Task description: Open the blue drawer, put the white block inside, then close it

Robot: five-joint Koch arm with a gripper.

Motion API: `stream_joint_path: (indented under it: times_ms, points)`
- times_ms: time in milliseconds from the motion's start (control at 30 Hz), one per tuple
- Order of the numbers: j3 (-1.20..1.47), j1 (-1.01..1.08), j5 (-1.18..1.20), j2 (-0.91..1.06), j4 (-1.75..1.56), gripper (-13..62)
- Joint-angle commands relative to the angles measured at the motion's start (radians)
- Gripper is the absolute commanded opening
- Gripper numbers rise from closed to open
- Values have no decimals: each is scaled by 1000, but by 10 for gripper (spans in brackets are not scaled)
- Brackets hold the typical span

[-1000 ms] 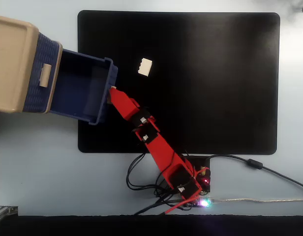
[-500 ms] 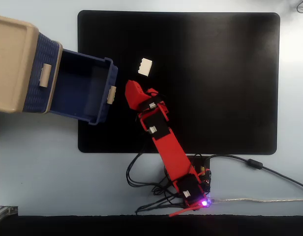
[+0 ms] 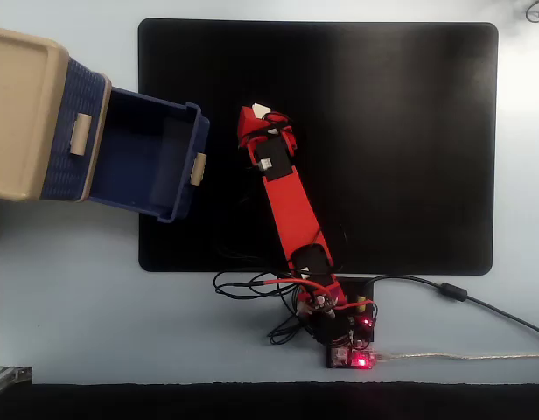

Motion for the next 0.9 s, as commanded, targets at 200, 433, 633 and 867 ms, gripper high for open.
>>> stream_joint_path:
  times_ms: [200,433,633,867]
  points:
    - [-49,11,63,-44,6,330]
    - [-63,9,80,-74,-3,327]
    - [-87,12,77,-107,-5,248]
    - [-84,18,71,-107,15,-86]
